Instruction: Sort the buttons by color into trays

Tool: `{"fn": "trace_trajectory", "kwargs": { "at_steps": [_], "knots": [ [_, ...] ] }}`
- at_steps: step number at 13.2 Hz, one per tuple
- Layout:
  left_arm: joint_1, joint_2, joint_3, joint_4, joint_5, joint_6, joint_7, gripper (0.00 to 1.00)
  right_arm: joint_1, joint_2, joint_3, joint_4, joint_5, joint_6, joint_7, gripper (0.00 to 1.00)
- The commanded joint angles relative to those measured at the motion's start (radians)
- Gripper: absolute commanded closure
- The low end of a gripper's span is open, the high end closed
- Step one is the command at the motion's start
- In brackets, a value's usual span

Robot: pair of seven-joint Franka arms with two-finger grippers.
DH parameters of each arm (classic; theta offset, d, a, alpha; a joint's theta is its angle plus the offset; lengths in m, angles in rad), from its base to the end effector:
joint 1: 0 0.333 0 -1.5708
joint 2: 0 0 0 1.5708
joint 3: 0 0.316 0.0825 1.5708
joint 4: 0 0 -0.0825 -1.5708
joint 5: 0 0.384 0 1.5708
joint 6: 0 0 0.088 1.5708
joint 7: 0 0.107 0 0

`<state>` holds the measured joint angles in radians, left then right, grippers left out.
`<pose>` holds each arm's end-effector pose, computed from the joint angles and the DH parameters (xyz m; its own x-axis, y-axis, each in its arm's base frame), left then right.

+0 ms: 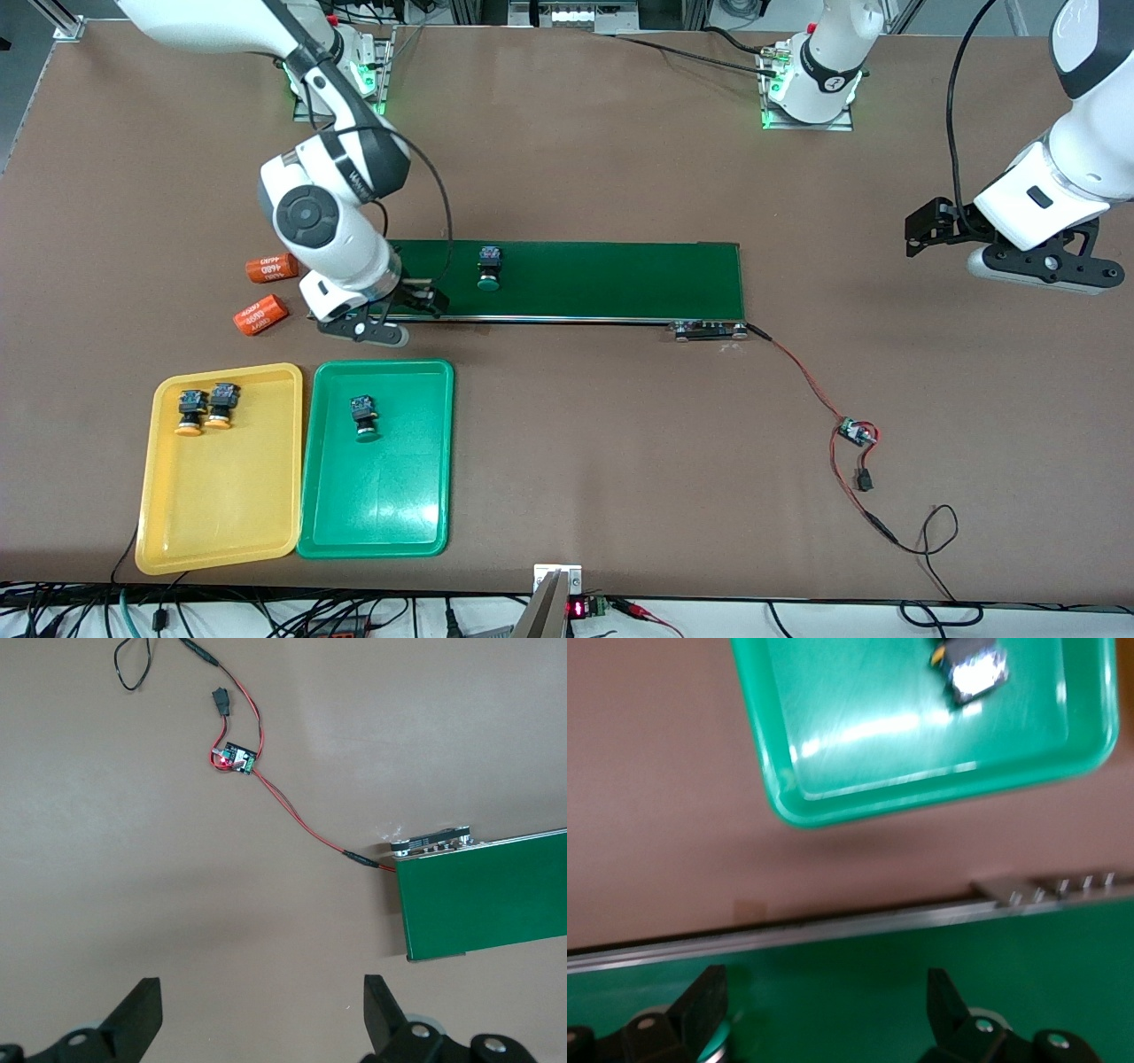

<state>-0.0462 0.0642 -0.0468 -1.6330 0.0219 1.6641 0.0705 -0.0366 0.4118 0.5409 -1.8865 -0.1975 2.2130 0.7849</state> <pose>0.5761 -0.0508 0.5667 0.9857 -0.1647 -0.0343 -0.1653 -0.9861 -0.0164 0.5590 0.2785 0.3146 0.9800 -0.1929 -0.0479 -0.1943 -0.9806 -0.0257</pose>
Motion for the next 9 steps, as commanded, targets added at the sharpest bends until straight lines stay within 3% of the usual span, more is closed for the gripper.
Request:
{"fn": "trace_trajectory", "kwargs": {
  "at_steps": [1, 9],
  "knots": [
    [-0.003, 0.017, -0.001, 0.030, 0.020, -0.006, -0.009, 0.00, -0.005, -0.024, 0.063, -0.029, 0.009, -0.032, 0.100, 0.00],
    [-0.004, 0.020, -0.002, 0.032, 0.023, -0.006, -0.009, 0.00, 0.033, -0.001, 0.087, -0.114, 0.003, -0.024, 0.089, 0.00]
  ]
}}
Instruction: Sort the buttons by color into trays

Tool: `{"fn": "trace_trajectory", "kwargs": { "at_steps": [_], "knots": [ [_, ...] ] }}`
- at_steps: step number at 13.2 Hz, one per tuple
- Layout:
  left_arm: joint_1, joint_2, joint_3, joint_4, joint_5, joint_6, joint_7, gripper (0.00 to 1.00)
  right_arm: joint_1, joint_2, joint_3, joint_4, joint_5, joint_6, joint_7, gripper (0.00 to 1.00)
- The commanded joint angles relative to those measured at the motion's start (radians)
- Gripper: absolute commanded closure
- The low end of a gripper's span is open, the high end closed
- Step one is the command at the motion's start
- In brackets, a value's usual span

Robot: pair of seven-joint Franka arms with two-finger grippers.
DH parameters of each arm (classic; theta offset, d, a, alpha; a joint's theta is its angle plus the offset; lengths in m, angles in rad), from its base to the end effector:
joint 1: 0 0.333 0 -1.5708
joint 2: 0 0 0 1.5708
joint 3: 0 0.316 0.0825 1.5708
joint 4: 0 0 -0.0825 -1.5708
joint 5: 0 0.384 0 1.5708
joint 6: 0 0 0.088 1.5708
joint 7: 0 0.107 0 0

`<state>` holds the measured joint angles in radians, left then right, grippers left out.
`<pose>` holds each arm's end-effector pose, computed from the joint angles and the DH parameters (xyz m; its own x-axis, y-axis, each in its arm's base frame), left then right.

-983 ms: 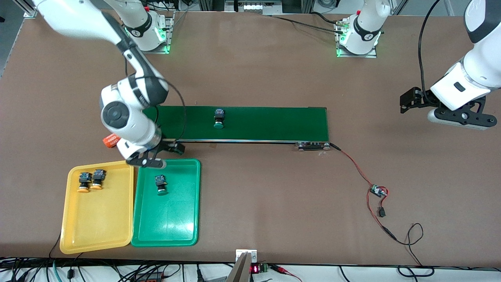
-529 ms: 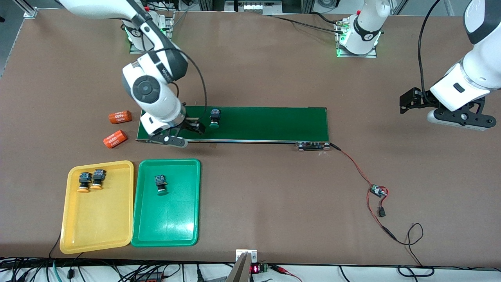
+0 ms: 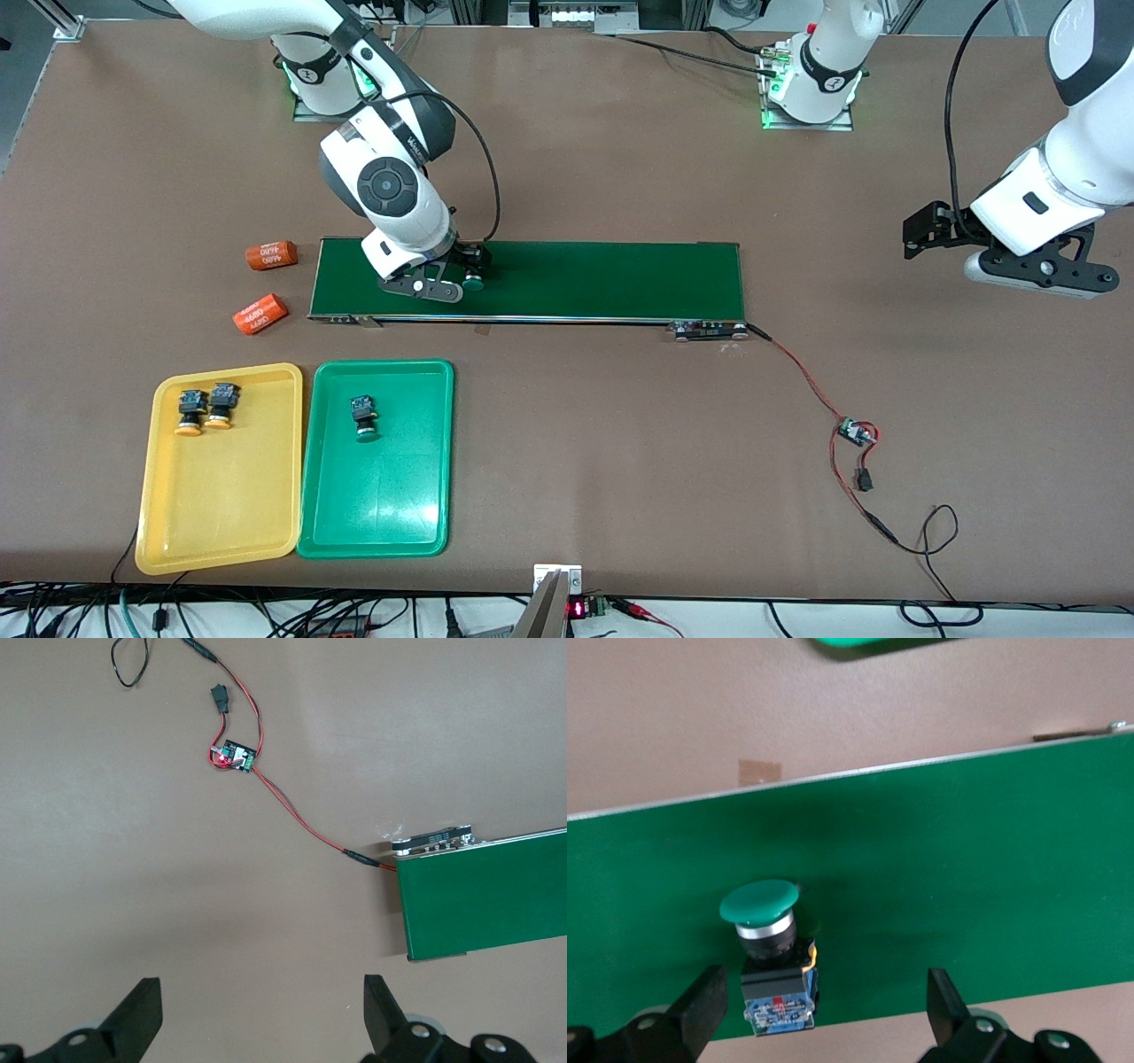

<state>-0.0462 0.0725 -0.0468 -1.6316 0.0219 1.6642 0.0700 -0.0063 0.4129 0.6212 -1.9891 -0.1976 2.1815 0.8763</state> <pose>0.5781 -0.0509 0.5626 0.9856 -0.1642 -0.0410 -0.1650 -0.9862 -0.0155 0.4928 0.3251 0.2794 0.9754 -0.1606 -0.1508 -0.1565 -0.9869 0.0393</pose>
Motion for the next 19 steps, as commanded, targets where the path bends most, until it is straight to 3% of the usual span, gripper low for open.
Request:
{"fn": "trace_trajectory", "kwargs": {
  "at_steps": [1, 6, 8, 12, 14, 17, 19],
  "knots": [
    [-0.006, 0.013, -0.002, 0.035, 0.030, -0.006, -0.009, 0.00, 0.005, 0.004, 0.006, -0.011, 0.003, 0.009, -0.002, 0.00],
    [-0.006, 0.030, -0.004, 0.058, 0.033, -0.006, -0.009, 0.00, 0.005, 0.029, 0.006, -0.013, -0.002, 0.026, -0.003, 0.02],
    [-0.006, 0.030, -0.004, 0.059, 0.033, -0.006, -0.009, 0.00, 0.003, 0.040, 0.005, -0.016, -0.014, 0.027, -0.013, 0.14],
    [-0.006, 0.029, -0.004, 0.059, 0.033, -0.007, -0.007, 0.00, -0.010, 0.040, 0.003, -0.019, -0.016, 0.020, -0.065, 0.54],
    [-0.006, 0.029, -0.005, 0.064, 0.033, -0.007, -0.007, 0.00, -0.018, 0.041, -0.001, -0.017, -0.016, 0.018, -0.077, 0.68],
    [-0.006, 0.029, -0.005, 0.064, 0.033, -0.009, -0.007, 0.00, -0.030, 0.034, -0.005, 0.027, -0.025, 0.015, -0.157, 0.75],
    [-0.006, 0.032, -0.005, 0.064, 0.035, -0.007, -0.009, 0.00, -0.044, 0.034, -0.005, 0.122, -0.028, -0.032, -0.178, 0.76]
  ]
}}
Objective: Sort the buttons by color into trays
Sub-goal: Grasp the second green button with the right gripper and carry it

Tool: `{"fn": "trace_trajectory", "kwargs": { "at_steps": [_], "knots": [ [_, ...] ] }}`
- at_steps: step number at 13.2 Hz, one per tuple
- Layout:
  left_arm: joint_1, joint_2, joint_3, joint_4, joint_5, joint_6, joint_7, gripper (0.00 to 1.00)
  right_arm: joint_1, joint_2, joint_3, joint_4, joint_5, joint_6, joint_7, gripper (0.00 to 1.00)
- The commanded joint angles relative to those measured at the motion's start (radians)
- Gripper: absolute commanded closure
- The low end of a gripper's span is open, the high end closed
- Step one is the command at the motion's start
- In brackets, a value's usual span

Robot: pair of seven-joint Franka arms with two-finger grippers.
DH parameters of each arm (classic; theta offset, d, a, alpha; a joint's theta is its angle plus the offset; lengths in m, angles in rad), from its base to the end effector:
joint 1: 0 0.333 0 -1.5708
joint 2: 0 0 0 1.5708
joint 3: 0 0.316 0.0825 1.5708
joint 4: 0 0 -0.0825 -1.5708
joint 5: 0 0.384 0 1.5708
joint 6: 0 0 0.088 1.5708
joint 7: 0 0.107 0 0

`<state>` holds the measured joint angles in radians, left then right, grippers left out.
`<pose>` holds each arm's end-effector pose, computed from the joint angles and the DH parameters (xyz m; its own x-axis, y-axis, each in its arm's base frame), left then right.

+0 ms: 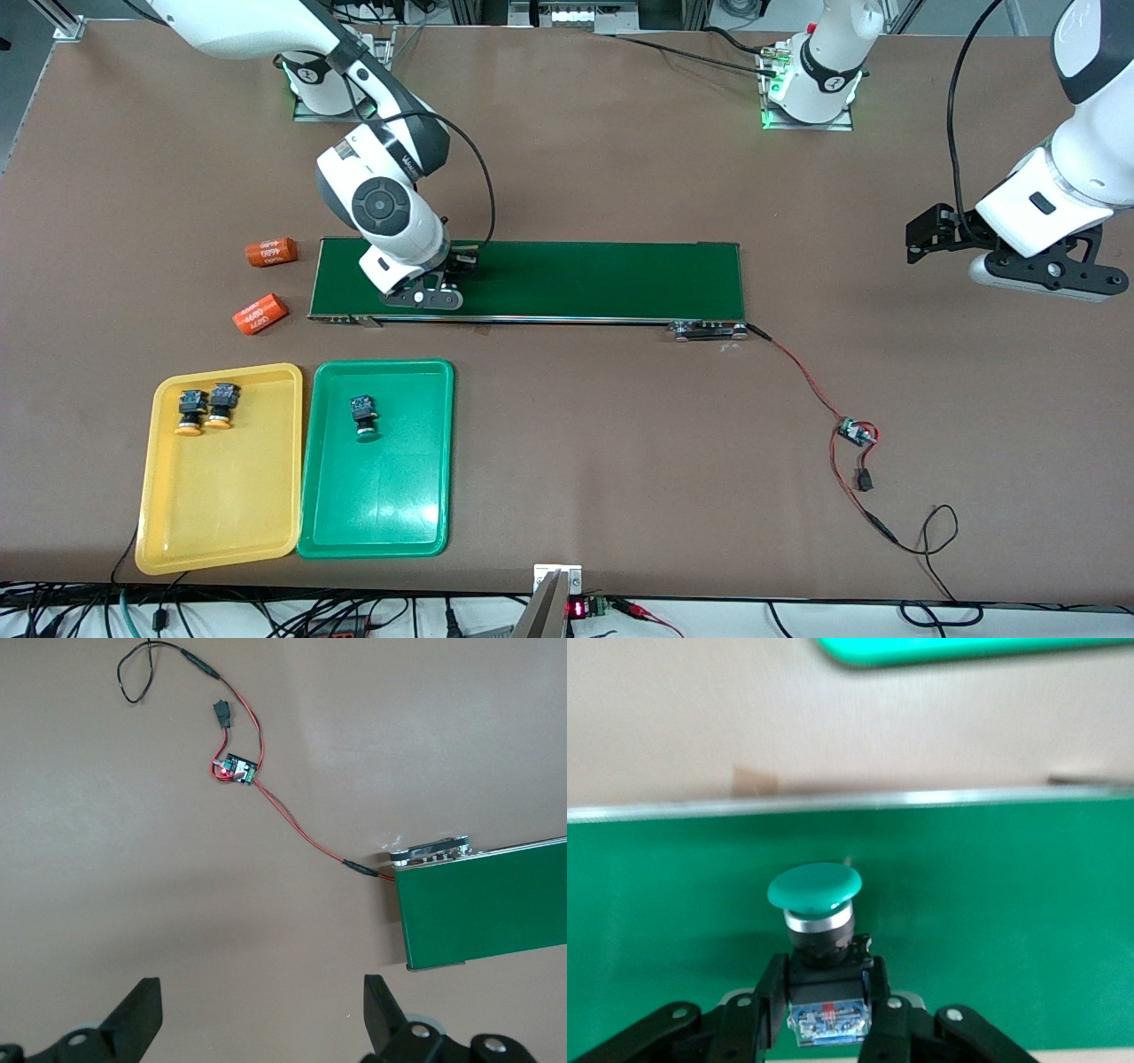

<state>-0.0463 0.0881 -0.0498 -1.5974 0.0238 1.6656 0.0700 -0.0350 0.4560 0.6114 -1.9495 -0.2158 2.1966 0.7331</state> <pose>0.5844 -0.0528 0.5699 0.9857 -0.1674 -0.0211 -0.1678 -0.9857 -0.0178 0.5171 0.3098 0.2733 0.9881 -0.0517 -0.1449 -0.0522 -0.9986 0.0002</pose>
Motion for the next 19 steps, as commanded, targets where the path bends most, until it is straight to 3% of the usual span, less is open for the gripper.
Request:
{"fn": "trace_trajectory", "kwargs": {
  "at_steps": [1, 6, 8, 11, 16, 19],
  "knots": [
    [-0.006, 0.016, -0.002, 0.030, 0.033, -0.009, -0.009, 0.00, -0.016, -0.010, 0.004, 0.133, -0.010, -0.061, -0.058, 0.76],
    [-0.006, 0.016, -0.002, 0.030, 0.033, -0.009, -0.009, 0.00, -0.016, 0.042, -0.110, 0.300, -0.036, -0.025, -0.245, 0.76],
    [-0.006, 0.016, -0.002, 0.030, 0.033, -0.009, -0.007, 0.00, -0.016, 0.090, -0.148, 0.317, -0.036, 0.070, -0.302, 0.76],
    [-0.006, 0.016, -0.002, 0.030, 0.033, -0.009, -0.007, 0.00, -0.016, 0.170, -0.170, 0.322, -0.037, 0.247, -0.334, 0.75],
    [-0.006, 0.016, -0.002, 0.031, 0.033, -0.012, -0.004, 0.00, -0.011, 0.263, -0.190, 0.323, -0.100, 0.391, -0.348, 0.75],
    [-0.006, 0.016, -0.004, 0.031, 0.033, -0.012, -0.006, 0.00, -0.011, 0.274, -0.191, 0.323, -0.106, 0.405, -0.348, 0.72]
  ]
}}
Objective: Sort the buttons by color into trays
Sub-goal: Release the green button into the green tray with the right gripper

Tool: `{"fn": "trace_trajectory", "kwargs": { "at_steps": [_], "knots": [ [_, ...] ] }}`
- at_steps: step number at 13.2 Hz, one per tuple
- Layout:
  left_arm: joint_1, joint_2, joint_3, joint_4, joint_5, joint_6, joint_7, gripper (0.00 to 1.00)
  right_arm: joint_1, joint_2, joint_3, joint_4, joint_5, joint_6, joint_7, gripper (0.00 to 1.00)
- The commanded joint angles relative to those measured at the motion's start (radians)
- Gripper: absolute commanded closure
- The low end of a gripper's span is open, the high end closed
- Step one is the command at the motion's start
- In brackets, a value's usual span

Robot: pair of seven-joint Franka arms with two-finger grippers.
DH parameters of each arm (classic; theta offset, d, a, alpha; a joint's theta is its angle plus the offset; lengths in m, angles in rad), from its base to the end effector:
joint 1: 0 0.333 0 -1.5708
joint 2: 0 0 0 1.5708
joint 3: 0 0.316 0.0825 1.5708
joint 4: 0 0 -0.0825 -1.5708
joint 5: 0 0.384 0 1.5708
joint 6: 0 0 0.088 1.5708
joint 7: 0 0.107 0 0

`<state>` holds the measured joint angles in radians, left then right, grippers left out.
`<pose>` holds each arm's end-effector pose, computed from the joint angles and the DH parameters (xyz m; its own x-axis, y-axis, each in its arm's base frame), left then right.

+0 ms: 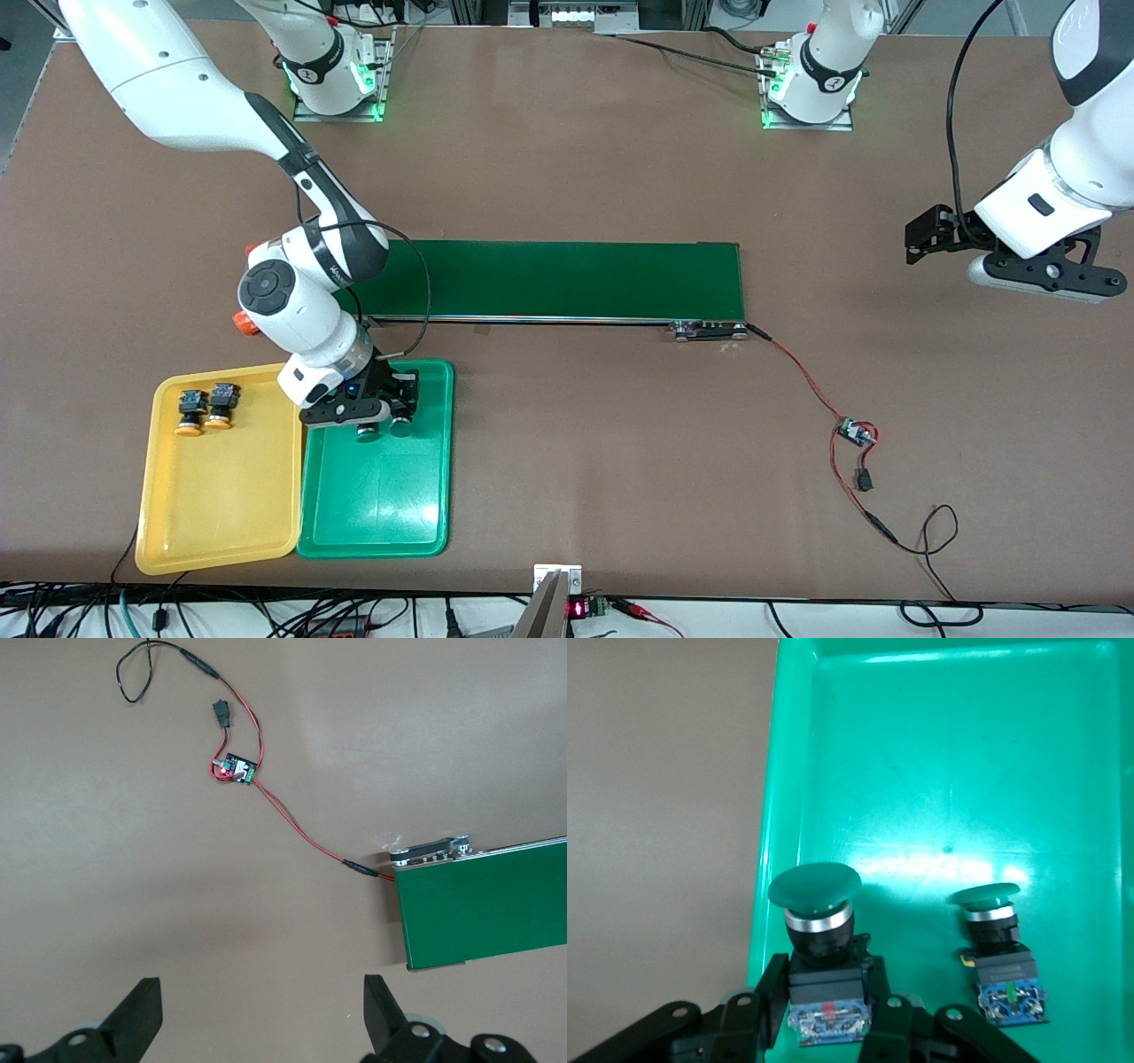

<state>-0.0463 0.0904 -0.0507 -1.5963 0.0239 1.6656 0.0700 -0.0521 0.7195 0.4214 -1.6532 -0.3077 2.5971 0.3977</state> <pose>0.5849 -0.0534 0.5691 0.9855 -0.1683 -0.0223 -0.1687 -0.9855 -0.0177 0.6759 0.2202 0.2491 0.9647 0.0549 0.2574 0.0978 -0.9828 -0.1568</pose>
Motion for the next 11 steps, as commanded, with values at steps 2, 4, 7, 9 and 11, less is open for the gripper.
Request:
{"fn": "trace_trajectory", "kwargs": {
  "at_steps": [2, 4, 7, 9, 11],
  "knots": [
    [-0.006, 0.014, -0.003, 0.030, 0.033, -0.012, -0.006, 0.00, 0.005, 0.017, -0.001, 0.026, -0.037, 0.005, -0.010, 0.67],
    [-0.006, 0.014, -0.001, 0.030, 0.031, -0.013, -0.006, 0.00, 0.008, 0.031, -0.001, 0.026, -0.041, 0.006, -0.008, 0.65],
    [-0.006, 0.014, -0.001, 0.030, 0.031, -0.014, -0.007, 0.00, 0.008, 0.044, -0.001, 0.026, -0.050, 0.012, -0.008, 0.58],
    [-0.006, 0.014, -0.001, 0.030, 0.031, -0.012, -0.007, 0.00, 0.006, 0.052, -0.001, 0.024, -0.059, 0.014, -0.007, 0.57],
    [-0.006, 0.014, -0.001, 0.029, 0.031, -0.012, -0.007, 0.00, 0.003, 0.055, -0.003, 0.024, -0.062, 0.018, -0.008, 0.57]
  ]
}}
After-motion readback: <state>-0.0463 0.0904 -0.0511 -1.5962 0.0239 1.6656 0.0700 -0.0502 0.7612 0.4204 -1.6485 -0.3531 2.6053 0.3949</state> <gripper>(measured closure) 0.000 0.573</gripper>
